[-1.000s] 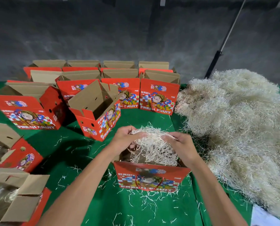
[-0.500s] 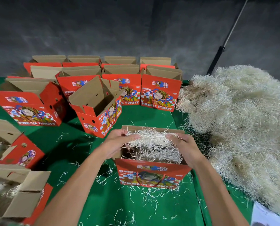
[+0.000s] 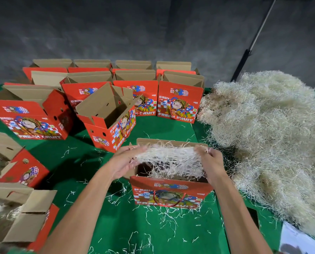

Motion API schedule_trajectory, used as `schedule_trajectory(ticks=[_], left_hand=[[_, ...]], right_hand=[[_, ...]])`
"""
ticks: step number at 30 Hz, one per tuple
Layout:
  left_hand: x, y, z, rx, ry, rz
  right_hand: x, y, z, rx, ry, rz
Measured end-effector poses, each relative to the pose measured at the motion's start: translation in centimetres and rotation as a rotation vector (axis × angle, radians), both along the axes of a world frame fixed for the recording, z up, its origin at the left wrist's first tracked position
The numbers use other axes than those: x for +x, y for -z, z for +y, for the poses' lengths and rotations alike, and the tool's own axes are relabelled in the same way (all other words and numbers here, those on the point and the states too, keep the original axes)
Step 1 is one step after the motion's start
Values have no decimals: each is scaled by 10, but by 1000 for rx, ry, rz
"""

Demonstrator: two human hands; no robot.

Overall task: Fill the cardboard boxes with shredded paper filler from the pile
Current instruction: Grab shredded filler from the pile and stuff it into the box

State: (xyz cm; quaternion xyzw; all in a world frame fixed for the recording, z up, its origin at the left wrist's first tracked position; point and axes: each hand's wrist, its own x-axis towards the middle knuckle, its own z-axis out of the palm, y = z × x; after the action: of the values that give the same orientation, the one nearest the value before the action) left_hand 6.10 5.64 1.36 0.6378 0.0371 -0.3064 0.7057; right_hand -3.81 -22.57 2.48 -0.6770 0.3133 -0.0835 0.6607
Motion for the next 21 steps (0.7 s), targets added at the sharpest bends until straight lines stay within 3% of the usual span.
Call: schedule_trajectory(ticks=[4,8,14,18,21], left_hand=[[9,6,15,-12,-95,13],[-1,5,4,141,138,-70],[-5,-1,-1,603,240,-401],[-5,-11,-11,651,346,-493],[-4,-14,-22,666,360,-549]], right_hand=[[-5,-6,-12,-191,-158,-5],[-6,-5,-5,-226,-404,37],[-10,-5,-12,-615,-380,28],[-10,-11,-11,-845,-426,-118],[-5,-18,-9,-887,-427,-102]])
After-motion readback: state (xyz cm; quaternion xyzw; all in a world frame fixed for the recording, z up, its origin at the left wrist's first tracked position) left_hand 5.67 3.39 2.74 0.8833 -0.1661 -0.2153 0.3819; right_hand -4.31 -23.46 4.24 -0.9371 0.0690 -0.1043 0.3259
